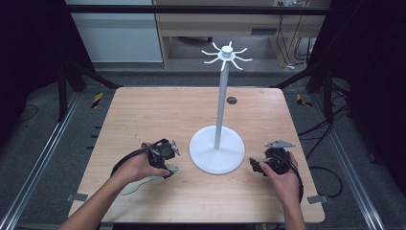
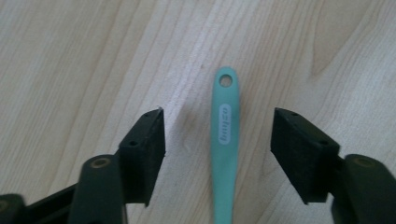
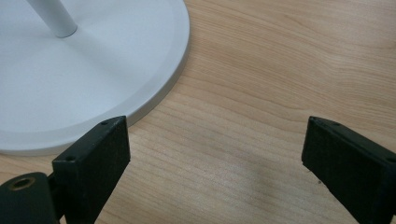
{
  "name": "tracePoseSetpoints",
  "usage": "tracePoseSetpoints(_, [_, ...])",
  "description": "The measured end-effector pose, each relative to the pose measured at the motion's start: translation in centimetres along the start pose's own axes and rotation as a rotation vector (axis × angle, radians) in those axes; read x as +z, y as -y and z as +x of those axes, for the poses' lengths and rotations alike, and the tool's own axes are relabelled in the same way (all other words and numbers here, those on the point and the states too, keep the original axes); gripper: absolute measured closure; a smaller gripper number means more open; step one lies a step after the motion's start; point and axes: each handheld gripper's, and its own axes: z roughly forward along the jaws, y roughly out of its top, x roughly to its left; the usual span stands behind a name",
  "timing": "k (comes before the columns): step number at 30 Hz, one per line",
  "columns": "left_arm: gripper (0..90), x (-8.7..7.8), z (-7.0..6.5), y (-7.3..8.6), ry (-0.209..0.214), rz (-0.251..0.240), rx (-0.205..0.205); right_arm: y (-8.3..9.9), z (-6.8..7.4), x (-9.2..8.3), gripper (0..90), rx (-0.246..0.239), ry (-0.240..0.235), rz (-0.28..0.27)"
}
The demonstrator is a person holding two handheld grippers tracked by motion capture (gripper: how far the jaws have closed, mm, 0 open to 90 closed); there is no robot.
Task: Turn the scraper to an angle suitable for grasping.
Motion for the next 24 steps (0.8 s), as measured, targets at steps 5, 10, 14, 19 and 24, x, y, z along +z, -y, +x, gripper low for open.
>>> tracePoseSetpoints(5, [49.1, 0.7, -0.3, -0.3, 0.025, 0.031, 0.02, 0.0, 0.0, 0.0, 8.3, 0.004, -0.002, -0.001])
tracePoseSetpoints(10, [56.3, 1.0, -0.3, -0.4, 0.03, 0.038, 0.021, 0.0, 0.0, -0.1, 8.3, 0.007, -0.009, -0.001])
tracePoseSetpoints(14, [60.7, 1.1, 0.0, -0.3, 0.025, 0.045, 0.012, 0.0, -0.1, -0.1, 8.3, 0.002, -0.007, 0.0])
tracePoseSetpoints(19, [66.8, 1.3, 0.1, -0.2, 0.034, 0.051, 0.013, 0.0, -0.1, 0.0, 8.3, -0.002, 0.0, -0.001])
tracePoseSetpoints(24, [70.0, 1.6, 0.2, 0.0, 0.049, 0.046, 0.01, 0.0, 0.0, -0.1, 8.3, 0.006, -0.01, 0.0])
